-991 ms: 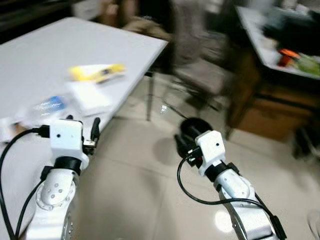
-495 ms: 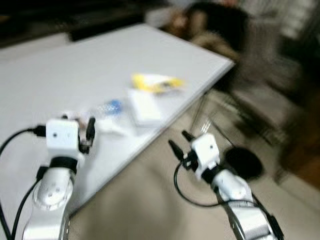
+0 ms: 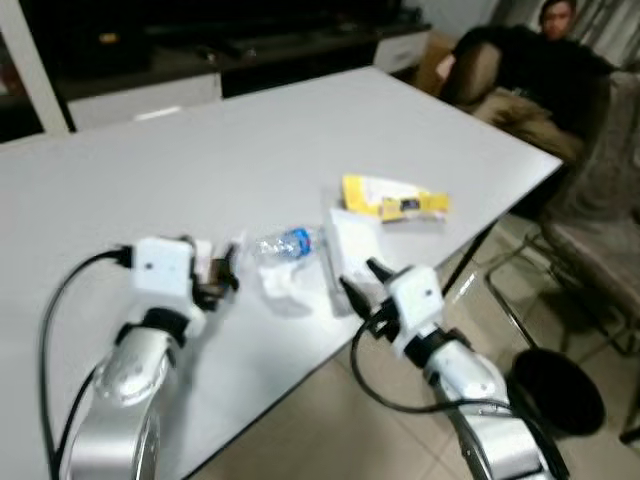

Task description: Picking trash to rubbish bin

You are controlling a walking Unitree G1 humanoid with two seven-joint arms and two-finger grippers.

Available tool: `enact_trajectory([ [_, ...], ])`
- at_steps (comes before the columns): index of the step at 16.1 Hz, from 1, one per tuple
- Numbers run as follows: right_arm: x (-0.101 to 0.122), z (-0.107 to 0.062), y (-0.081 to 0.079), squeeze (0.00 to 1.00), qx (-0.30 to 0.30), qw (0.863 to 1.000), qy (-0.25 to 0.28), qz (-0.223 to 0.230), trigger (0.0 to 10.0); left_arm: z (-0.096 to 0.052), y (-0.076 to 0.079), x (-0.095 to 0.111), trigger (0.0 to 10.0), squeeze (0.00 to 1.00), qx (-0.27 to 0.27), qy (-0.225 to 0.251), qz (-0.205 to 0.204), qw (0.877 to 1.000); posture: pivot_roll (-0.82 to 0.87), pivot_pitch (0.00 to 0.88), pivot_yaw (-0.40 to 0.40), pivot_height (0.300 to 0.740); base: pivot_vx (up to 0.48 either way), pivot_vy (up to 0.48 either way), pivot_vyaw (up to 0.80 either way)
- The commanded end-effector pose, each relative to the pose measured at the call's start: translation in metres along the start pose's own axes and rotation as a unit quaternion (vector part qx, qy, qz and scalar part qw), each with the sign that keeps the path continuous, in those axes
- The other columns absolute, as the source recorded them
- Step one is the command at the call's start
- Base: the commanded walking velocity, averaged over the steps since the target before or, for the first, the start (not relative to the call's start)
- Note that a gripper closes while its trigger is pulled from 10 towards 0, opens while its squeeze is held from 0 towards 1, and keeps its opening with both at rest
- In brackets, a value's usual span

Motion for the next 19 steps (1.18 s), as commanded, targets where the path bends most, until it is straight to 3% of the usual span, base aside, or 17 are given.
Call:
enact_trajectory([
  [1,0.003,-0.001,0.003,0.00,-0.010,1.000,0.004,0.002,10.0,0.002,0.002,-0.009,10.0,1.00,-0.019,-0.027,-0.020,0.999,0.06,0.000,-0.088,0.740,0.000,0.000,0.00],
  [3,0.000,-0.004,0.007,0.00,-0.022,1.000,-0.003,0.003,10.0,0.011,0.001,-0.020,10.0,1.00,-0.037,-0.054,-0.017,0.998,0.05,0.000,-0.075,0.740,0.000,0.000,0.00],
  [5,-0.001,-0.008,0.011,0.00,-0.038,0.999,-0.008,0.007,10.0,0.029,0.001,-0.022,10.0,1.00,-0.073,-0.055,-0.025,0.995,0.03,0.005,-0.048,0.740,0.000,0.000,0.00],
  [8,-0.001,-0.011,0.010,0.00,-0.046,0.999,-0.010,0.009,10.0,0.043,0.003,-0.027,10.0,1.00,-0.098,-0.067,-0.005,0.993,0.02,0.007,-0.037,0.740,0.000,0.000,0.00],
  [9,-0.001,-0.012,0.011,0.00,-0.048,0.999,-0.012,0.009,10.0,0.048,0.001,-0.029,10.0,1.00,-0.098,-0.070,0.004,0.993,0.02,0.007,-0.031,0.740,0.000,0.000,0.00],
  [10,-0.002,-0.015,0.012,0.00,-0.055,0.998,-0.015,0.009,10.0,0.060,-0.006,-0.033,10.0,1.00,-0.087,-0.075,0.040,0.993,0.00,0.010,-0.022,0.740,0.000,0.000,0.00],
  [13,-0.002,-0.017,0.014,0.00,-0.061,0.998,-0.017,0.008,10.0,0.074,-0.014,-0.039,10.0,1.00,-0.071,-0.078,0.076,0.992,-0.01,0.014,-0.013,0.740,0.000,0.000,0.00],
  [16,-0.001,-0.018,0.014,0.00,-0.063,0.998,-0.019,0.008,10.0,0.084,-0.022,-0.050,10.0,1.00,-0.049,-0.084,0.085,0.992,-0.02,0.018,-0.008,0.740,0.000,0.000,0.00],
  [19,-0.001,-0.018,0.014,0.00,-0.065,0.998,-0.020,0.008,10.0,0.085,-0.024,-0.068,10.0,1.00,-0.049,-0.111,0.091,0.988,-0.02,0.021,-0.006,0.740,0.000,0.000,0.00],
])
Point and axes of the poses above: a point about 5 cm out from each wrist's last joint towards the gripper, its own z axis pointing out of the wrist towards the gripper, its own x axis along the axis of the wrist's last joint, y = z × x, the point moved 5 cm from there along z, pointing out of the wrist towards the gripper, and after that the axes turned 14 degrees about -z, right-handed, at the moved point
